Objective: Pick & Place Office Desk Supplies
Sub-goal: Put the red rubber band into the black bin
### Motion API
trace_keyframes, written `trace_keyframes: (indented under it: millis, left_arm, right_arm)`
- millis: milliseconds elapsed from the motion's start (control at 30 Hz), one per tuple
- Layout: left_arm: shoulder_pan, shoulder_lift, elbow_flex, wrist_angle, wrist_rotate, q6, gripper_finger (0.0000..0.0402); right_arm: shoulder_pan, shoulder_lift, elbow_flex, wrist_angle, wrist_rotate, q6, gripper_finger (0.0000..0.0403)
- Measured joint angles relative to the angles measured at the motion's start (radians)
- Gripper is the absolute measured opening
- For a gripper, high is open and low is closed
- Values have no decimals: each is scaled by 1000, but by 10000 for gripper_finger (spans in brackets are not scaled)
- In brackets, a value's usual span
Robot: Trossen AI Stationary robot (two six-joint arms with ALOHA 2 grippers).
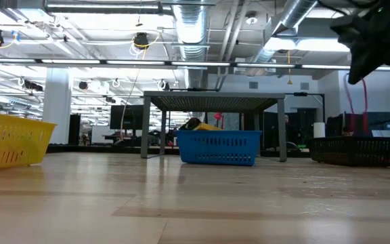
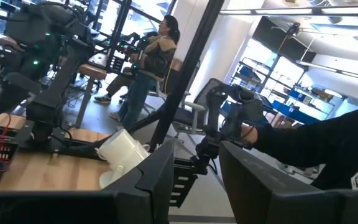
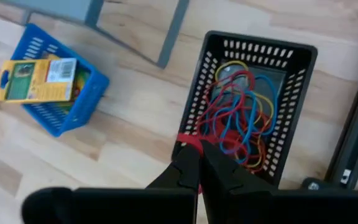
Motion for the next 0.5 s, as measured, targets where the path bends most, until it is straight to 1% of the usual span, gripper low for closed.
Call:
trace_keyframes:
  millis: [133, 267, 400, 500]
  left_arm:
    - [-1, 0, 0, -1, 3, -2, 123]
    - [-1, 0, 0, -1, 6, -4, 123]
    - [-1, 0, 0, -1, 6, -4, 123]
    - [-1, 0, 0, 0, 6, -5, 123]
  right_arm:
    - [-121, 29, -3, 42, -54, -103, 0]
    - [-214, 74, -3, 46, -85, -190, 0]
    - [-277, 120, -3, 59, -115, -259, 0]
    - [-303, 152, -3, 66, -139, -290, 0]
